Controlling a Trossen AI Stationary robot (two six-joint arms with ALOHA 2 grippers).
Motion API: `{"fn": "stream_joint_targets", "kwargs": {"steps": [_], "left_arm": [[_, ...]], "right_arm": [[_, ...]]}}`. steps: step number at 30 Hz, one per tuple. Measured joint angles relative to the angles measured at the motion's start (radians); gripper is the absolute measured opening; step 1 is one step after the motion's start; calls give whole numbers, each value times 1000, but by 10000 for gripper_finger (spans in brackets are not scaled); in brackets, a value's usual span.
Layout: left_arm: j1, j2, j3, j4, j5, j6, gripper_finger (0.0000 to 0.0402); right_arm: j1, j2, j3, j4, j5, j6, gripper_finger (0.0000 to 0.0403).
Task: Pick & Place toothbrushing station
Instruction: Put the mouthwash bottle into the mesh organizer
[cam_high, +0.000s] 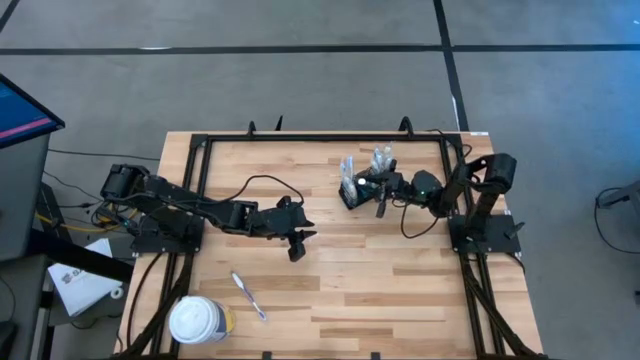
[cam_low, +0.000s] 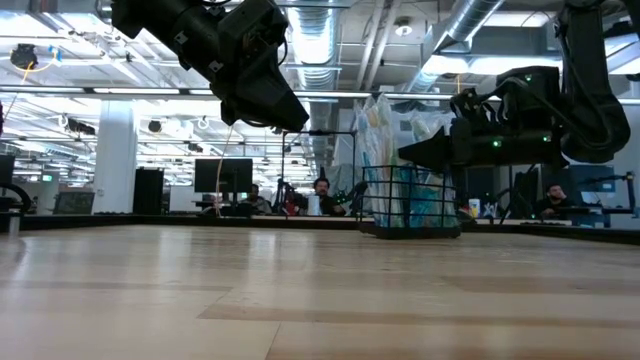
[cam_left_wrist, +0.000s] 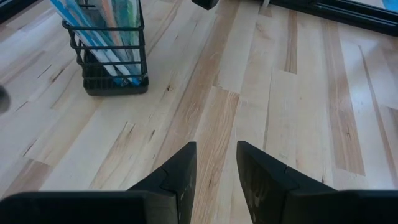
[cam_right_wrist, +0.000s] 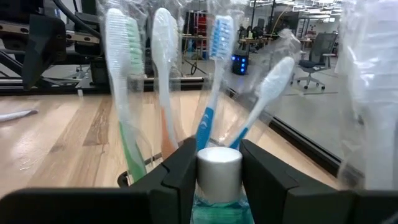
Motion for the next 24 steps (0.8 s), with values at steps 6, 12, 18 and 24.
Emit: {"fn": "stream_joint_targets", "kwargs": {"steps": [6, 12, 18, 24], "left_arm": [[0, 0, 0, 0, -11, 0, 108], [0, 0, 0, 0, -13, 8, 108], [0, 0, 0, 0, -15, 8, 108], [0, 0, 0, 0, -17, 8, 108]], "right_arm": [[-10, -2, 3, 1, -2, 0, 108], [-11, -1, 29, -7, -1, 24, 108], [-11, -1, 34, -9, -1, 25, 108], [-22, -1, 35, -6, -4, 49, 109]]}}
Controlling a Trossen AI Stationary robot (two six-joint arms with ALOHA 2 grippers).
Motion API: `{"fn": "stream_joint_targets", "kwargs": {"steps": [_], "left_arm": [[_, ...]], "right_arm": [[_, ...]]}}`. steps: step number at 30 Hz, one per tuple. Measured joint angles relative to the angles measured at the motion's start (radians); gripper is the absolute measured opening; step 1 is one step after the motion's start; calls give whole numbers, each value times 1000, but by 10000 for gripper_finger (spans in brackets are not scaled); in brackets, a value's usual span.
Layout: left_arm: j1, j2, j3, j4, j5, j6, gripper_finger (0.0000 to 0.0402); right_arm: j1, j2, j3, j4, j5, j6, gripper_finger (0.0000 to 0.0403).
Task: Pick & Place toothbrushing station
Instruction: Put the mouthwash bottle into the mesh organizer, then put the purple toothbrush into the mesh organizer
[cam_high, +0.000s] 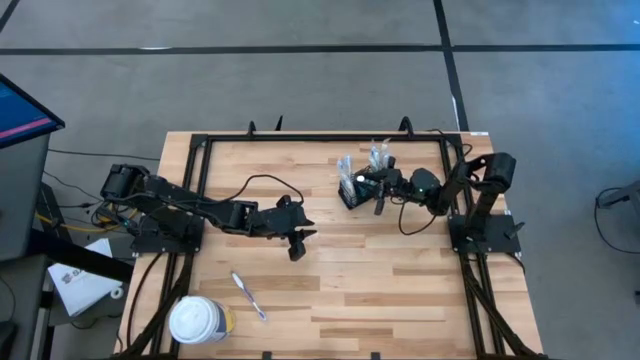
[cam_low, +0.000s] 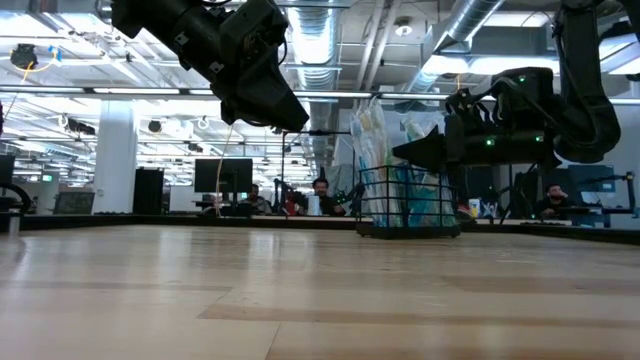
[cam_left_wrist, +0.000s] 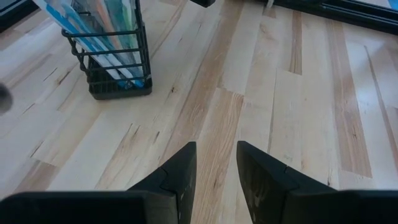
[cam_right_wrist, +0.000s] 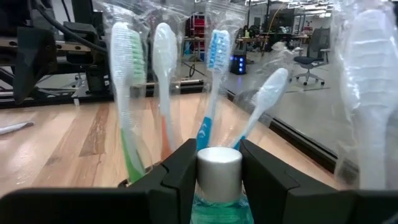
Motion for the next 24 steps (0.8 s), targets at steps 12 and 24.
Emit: {"fn": "stream_joint_targets", "kwargs": {"steps": [12, 24], "left_arm": [[0, 0, 0, 0, 0, 0, 108], [0, 0, 0, 0, 1, 0, 108]], "right_arm": [[-5, -2, 1, -4, -25, -1, 175], [-6, -2, 2, 2, -25, -3, 173]]}}
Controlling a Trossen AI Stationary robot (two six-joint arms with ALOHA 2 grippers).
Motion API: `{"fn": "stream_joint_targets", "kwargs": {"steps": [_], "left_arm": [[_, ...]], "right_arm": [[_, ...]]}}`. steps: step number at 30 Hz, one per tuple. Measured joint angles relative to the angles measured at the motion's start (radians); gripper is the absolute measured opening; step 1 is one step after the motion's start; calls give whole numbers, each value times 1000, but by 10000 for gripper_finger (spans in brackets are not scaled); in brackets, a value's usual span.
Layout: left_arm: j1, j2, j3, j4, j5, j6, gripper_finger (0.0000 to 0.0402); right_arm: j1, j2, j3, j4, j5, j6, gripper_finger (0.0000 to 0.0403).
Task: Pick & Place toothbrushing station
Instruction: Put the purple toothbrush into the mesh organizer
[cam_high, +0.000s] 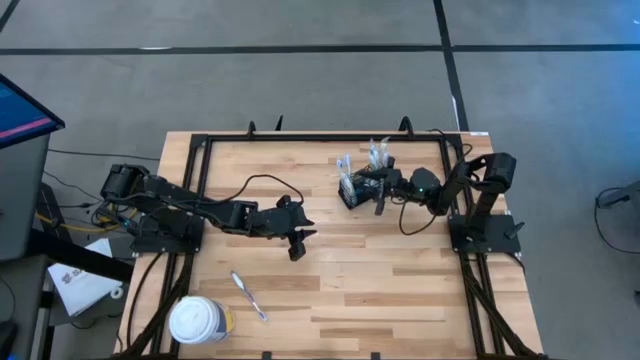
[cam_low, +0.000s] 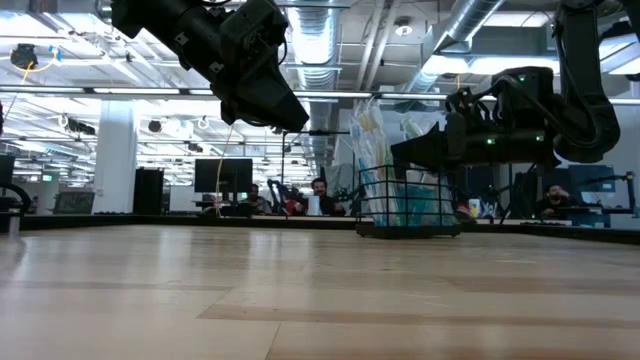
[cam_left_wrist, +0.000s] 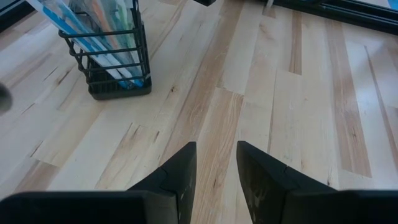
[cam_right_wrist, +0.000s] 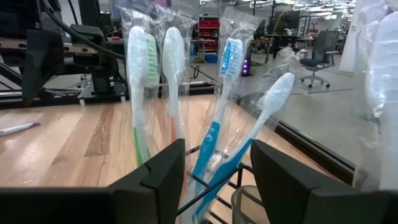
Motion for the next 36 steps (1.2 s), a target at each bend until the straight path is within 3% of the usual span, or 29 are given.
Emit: {"fn": "stream_joint_targets", "kwargs": {"steps": [14, 22, 29, 36], "left_arm": [[0, 0, 0, 0, 1, 0, 108], [0, 0, 0, 0, 3, 0, 108], [-6, 0, 0, 0, 3, -30, 108], [-75, 0, 0, -2, 121, -59, 108]], "right_arm": [[0, -27, -30, 7, 0, 7, 171], [8, -215, -101, -16, -4, 8, 178], [94, -377, -141, -129, -25, 11, 172], [209, -501, -140, -339, -31, 29, 163]]}}
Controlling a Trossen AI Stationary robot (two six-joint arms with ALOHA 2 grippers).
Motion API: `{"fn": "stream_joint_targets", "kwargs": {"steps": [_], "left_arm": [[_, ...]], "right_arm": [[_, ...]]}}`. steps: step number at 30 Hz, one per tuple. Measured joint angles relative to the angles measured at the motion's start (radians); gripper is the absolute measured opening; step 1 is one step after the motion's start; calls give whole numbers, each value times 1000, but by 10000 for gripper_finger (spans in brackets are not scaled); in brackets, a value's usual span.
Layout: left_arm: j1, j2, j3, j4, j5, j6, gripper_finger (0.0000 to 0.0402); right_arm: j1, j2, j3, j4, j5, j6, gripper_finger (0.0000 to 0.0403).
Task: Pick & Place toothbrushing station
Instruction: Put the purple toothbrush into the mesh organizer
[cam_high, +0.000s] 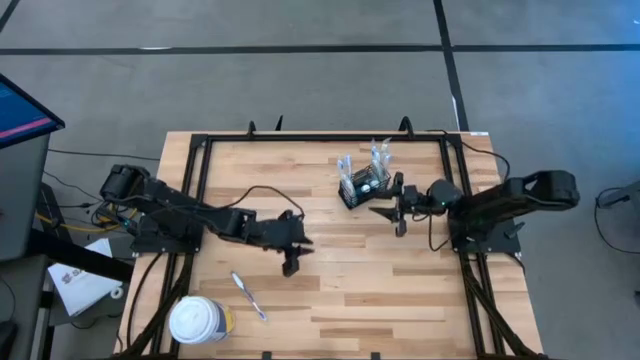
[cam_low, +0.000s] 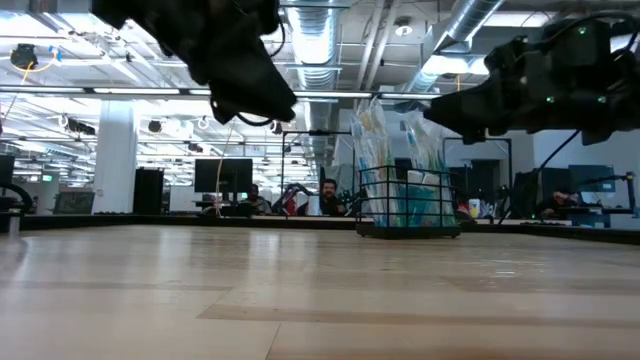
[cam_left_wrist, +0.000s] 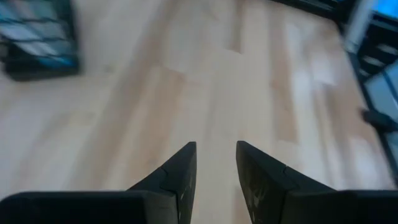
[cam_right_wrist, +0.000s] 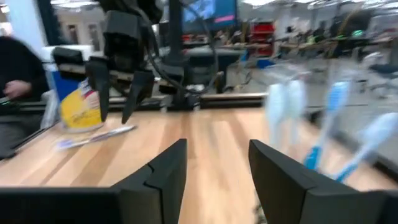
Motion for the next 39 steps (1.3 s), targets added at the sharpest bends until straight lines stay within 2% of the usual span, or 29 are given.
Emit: {"fn": "stream_joint_targets", "kwargs": {"steps": [7, 17, 27, 32, 39], "left_arm": [[-141, 0, 0, -13, 23, 9, 108], [-307, 0, 0, -62, 22, 115, 108], [-358, 0, 0, -87, 18, 141, 108], [-365, 0, 0, -164, 18, 141, 108], [-385, 6, 0, -169, 19, 141, 108]], "right_arm": [[79, -88, 0, -130, 0, -3, 153], [164, -142, 1, -145, 0, -3, 133], [211, -141, 1, -147, 4, -3, 123], [211, -141, 1, -147, 5, -3, 122], [211, -141, 1, -147, 5, -3, 122]]}}
